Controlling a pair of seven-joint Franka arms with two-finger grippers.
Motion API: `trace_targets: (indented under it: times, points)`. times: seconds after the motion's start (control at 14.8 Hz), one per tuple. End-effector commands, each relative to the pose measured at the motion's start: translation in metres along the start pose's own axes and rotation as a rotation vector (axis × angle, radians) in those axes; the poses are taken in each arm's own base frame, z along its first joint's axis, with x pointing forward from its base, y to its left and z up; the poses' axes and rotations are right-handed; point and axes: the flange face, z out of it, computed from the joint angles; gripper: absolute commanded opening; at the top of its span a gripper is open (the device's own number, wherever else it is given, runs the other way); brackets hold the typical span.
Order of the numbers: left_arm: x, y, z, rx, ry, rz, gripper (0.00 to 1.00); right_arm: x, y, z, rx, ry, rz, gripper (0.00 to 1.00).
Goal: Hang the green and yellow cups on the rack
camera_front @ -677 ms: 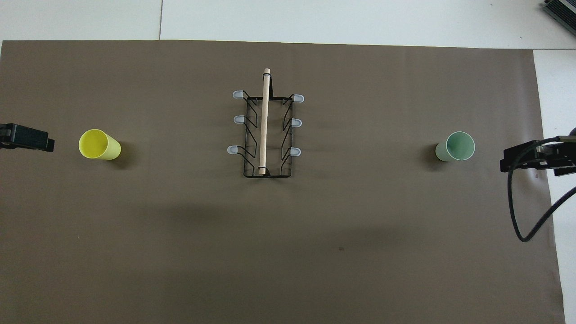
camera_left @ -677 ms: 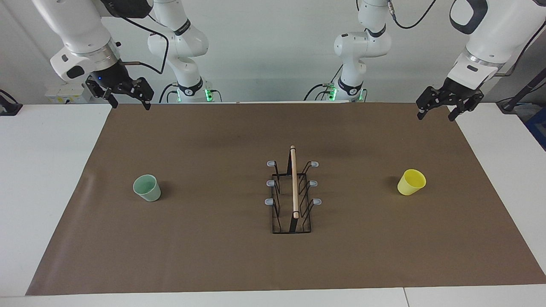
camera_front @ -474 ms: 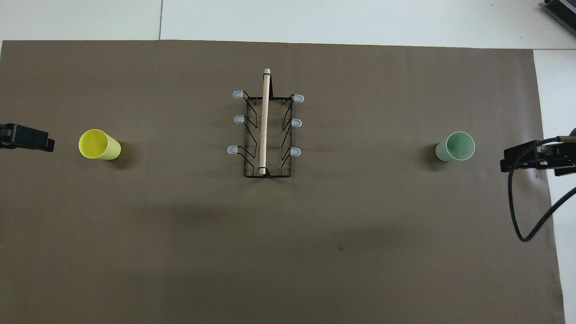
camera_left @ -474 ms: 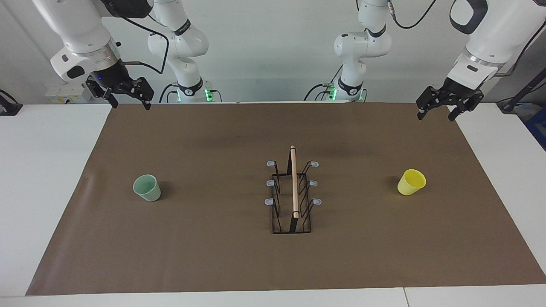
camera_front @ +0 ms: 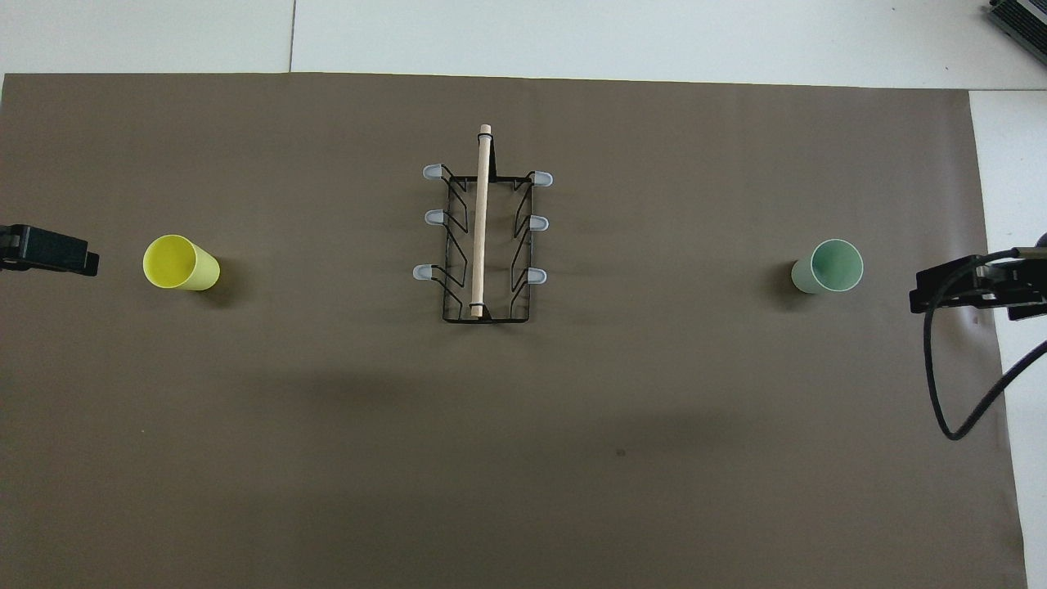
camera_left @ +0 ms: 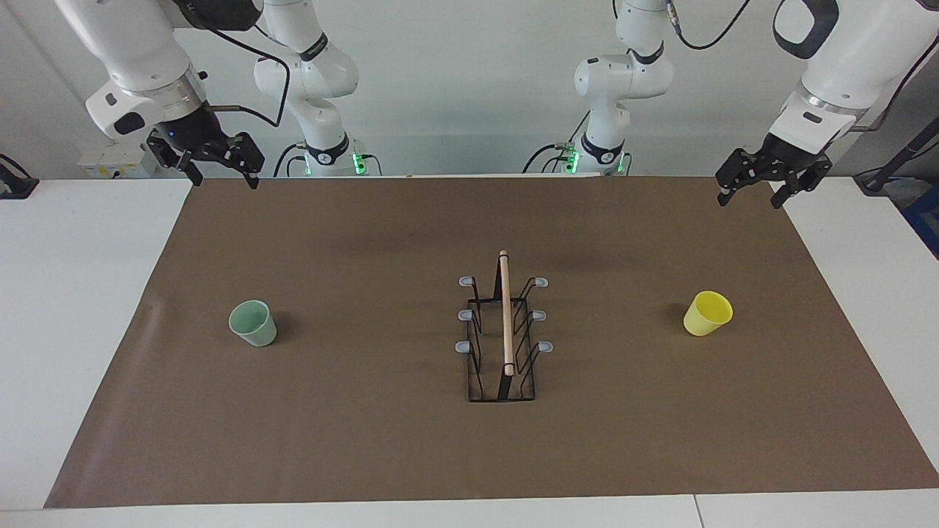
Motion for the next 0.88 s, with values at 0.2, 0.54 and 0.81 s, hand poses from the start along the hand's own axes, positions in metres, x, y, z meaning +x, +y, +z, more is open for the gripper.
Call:
trace_targets:
  times: [0.2,0.54,0.81]
  points:
    - [0.001,-0.006,-0.006,-0.008,0.006,-0.031,1.0,-0.013,0.007,0.006,0.017,-0.022,-0.017,1.0]
    - [0.045,-0.036,0.015,0.0,-0.048,-0.08,1.0,0.007,0.006,0.027,-0.095,-0.009,-0.029,1.0]
    - [0.102,-0.06,0.048,0.032,-0.046,-0.13,1.0,0.057,-0.002,0.084,-0.141,-0.012,-0.053,1.0]
